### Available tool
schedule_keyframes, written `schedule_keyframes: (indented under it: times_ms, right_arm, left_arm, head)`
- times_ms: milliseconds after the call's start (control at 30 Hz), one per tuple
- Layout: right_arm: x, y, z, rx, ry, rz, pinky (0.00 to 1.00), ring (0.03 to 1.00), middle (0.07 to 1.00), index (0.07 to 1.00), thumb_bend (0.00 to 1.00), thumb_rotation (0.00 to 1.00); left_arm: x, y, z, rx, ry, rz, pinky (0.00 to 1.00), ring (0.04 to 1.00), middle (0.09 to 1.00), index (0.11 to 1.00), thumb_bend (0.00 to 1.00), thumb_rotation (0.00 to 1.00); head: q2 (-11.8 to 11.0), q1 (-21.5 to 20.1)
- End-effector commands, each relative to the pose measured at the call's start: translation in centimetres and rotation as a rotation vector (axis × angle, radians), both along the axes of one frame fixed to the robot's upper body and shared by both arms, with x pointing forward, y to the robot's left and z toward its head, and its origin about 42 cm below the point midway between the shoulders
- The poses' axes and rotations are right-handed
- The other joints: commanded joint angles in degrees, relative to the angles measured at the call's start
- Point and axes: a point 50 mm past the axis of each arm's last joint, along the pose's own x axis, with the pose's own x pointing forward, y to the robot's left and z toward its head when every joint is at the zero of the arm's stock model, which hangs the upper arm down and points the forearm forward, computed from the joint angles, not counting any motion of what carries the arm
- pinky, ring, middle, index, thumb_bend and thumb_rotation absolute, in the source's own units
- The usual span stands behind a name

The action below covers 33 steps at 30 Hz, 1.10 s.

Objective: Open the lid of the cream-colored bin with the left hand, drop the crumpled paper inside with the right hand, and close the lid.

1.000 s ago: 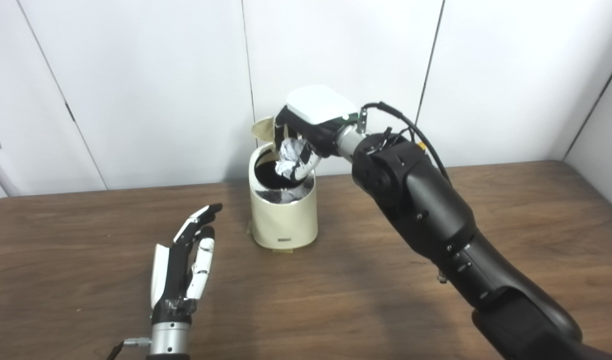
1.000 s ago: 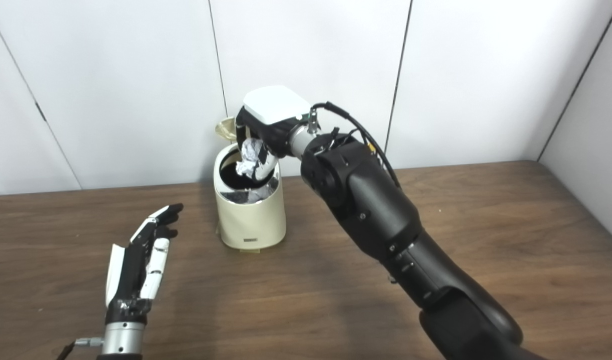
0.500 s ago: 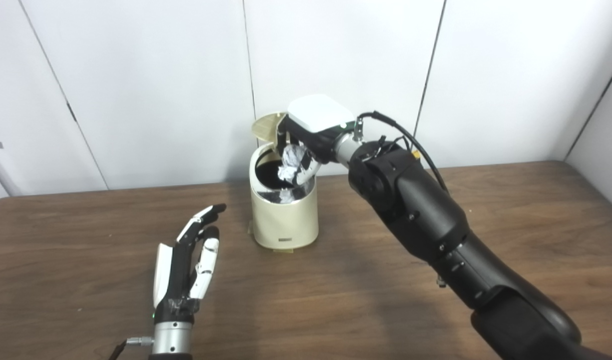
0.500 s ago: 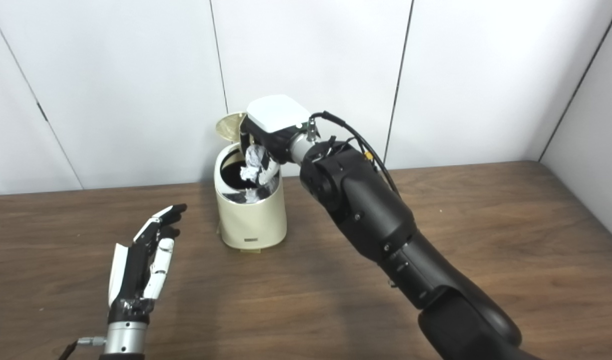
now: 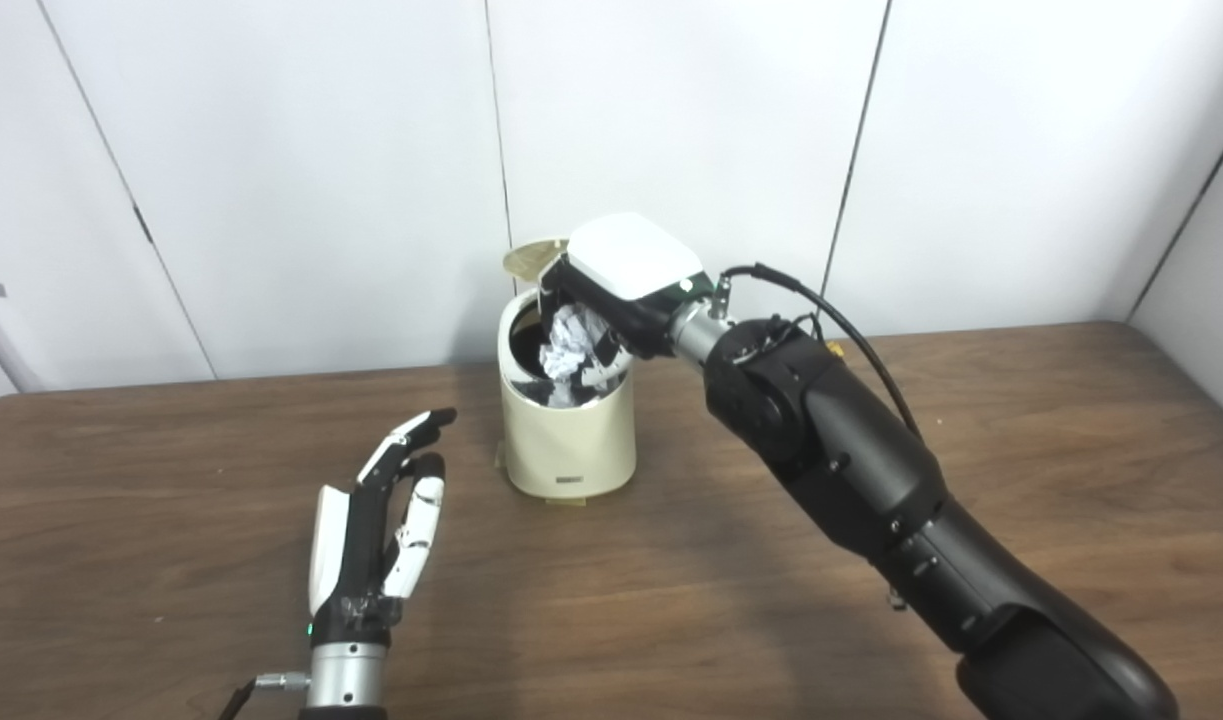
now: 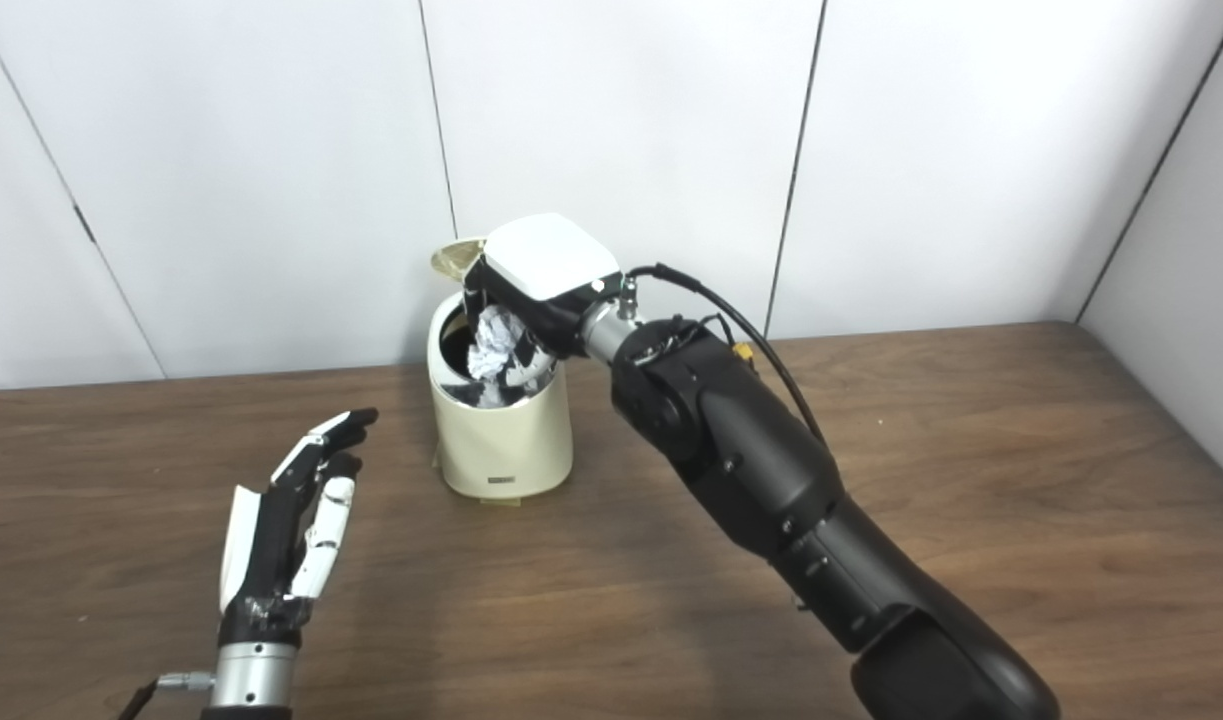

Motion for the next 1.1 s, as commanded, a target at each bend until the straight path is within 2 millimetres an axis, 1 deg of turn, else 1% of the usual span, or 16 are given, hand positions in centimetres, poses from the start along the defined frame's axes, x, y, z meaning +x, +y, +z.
schedule_keyframes:
  times_ms: [0,167,533,567,600,700,733,767,800,867,1000,1067]
  right_arm:
    - [-0.09,0.18,2.14,0.008,-0.055,0.023,0.29,0.423,0.542,0.475,0.52,0.0]
    - [-0.28,0.29,2.22,0.002,-0.052,0.029,0.3,0.418,0.539,0.485,0.52,0.0]
    - [-0.48,0.47,2.27,-0.027,-0.048,0.008,0.38,0.465,0.591,0.461,0.51,0.0]
    - [-0.46,0.43,2.22,-0.026,-0.046,0.007,0.39,0.479,0.6,0.471,0.52,0.06]
    - [-0.42,0.39,2.15,-0.026,-0.043,0.007,0.38,0.487,0.609,0.478,0.52,0.1]
    - [-0.33,0.32,2.03,-0.022,-0.038,0.006,0.38,0.491,0.632,0.487,0.52,0.12]
    - [-0.31,0.3,2.01,-0.029,-0.042,0.005,0.39,0.503,0.644,0.513,0.6,0.1]
    - [-0.29,0.27,1.99,-0.035,-0.047,0.004,0.41,0.532,0.66,0.575,0.79,0.04]
    - [-0.28,0.25,1.98,-0.04,-0.051,0.004,0.42,0.545,0.668,0.598,0.86,0.02]
    - [-0.23,0.24,1.93,-0.047,-0.052,0.003,0.46,0.597,0.7,0.636,0.91,0.01]
    - [-0.26,0.26,1.88,-0.049,-0.048,0.001,0.57,0.732,0.803,0.721,0.93,0.0]
    - [-0.3,0.27,1.83,-0.048,-0.044,-0.003,0.62,0.778,0.838,0.752,0.94,0.0]
  left_arm:
    - [0.03,-0.46,0.28,-0.009,-0.026,-0.004,0.74,0.821,0.834,0.819,0.35,0.92]
    - [0.02,-0.48,0.26,-0.004,-0.025,-0.003,0.74,0.819,0.833,0.817,0.34,0.91]
    - [0.07,-0.44,0.16,-0.006,-0.027,-0.007,0.75,0.821,0.834,0.815,0.34,0.91]
    - [0.05,-0.44,0.19,-0.004,-0.027,-0.006,0.75,0.821,0.834,0.816,0.34,0.92]
    - [0.04,-0.45,0.22,-0.003,-0.029,-0.005,0.74,0.821,0.834,0.816,0.34,0.92]
    - [0.02,-0.44,0.25,0.0,-0.031,-0.003,0.74,0.817,0.831,0.813,0.33,0.92]
    - [0.02,-0.43,0.27,0.0,-0.03,-0.003,0.74,0.817,0.831,0.813,0.34,0.92]
    - [0.02,-0.43,0.27,0.001,-0.029,-0.004,0.74,0.816,0.831,0.813,0.34,0.92]
    - [0.03,-0.42,0.28,0.002,-0.029,-0.004,0.73,0.816,0.831,0.813,0.34,0.92]
    - [0.04,-0.4,0.26,0.003,-0.028,-0.004,0.73,0.817,0.831,0.813,0.35,0.92]
    - [0.04,-0.42,0.29,0.006,-0.026,-0.003,0.74,0.819,0.831,0.813,0.35,0.92]
    - [0.04,-0.44,0.29,0.009,-0.026,-0.004,0.74,0.82,0.832,0.813,0.35,0.92]
  head:
    - [0.06,-0.02]
    - [-0.01,-0.15]
    - [-0.06,-0.16]
    - [-0.04,-0.17]
    - [-0.04,-0.18]
    - [0.02,-0.24]
    - [0.02,-0.24]
    - [0.02,-0.24]
    - [0.02,-0.24]
    - [0.04,-0.28]
    - [0.04,-0.28]
    - [0.04,-0.33]
